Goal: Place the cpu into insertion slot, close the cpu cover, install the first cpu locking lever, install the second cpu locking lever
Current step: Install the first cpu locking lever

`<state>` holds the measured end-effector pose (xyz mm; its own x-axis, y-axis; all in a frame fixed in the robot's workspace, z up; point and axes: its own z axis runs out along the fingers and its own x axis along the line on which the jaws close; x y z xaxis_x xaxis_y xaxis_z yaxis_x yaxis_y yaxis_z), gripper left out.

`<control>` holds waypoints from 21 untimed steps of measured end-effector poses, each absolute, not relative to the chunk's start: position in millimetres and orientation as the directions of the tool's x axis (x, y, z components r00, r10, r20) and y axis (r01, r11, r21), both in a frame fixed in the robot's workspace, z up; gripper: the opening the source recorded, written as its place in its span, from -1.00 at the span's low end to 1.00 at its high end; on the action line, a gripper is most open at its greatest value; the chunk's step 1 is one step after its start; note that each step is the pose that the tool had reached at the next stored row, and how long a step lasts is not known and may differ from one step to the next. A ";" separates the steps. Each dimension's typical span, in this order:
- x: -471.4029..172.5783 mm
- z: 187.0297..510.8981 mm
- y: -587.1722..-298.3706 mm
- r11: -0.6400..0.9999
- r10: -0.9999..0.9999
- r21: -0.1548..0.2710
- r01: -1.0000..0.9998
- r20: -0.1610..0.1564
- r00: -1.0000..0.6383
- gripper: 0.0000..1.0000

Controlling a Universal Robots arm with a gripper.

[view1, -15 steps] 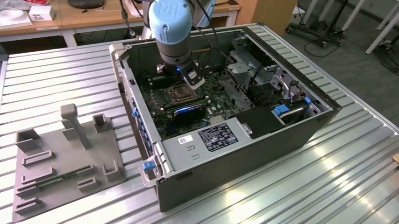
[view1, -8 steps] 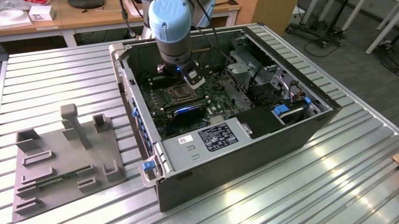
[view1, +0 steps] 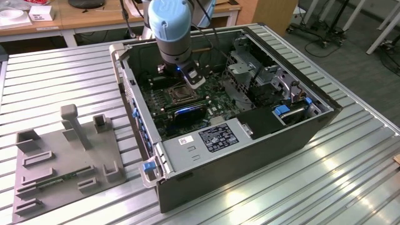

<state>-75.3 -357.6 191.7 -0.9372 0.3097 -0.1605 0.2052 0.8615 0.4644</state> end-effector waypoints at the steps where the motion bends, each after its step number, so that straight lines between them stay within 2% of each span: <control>1: -75.2 191.5 -357.0 0.862 0.310 0.464 0.205 -0.161 -0.937 -0.79; 21: -73.8 188.2 -350.4 0.881 0.305 0.424 0.208 -0.175 -0.936 -0.79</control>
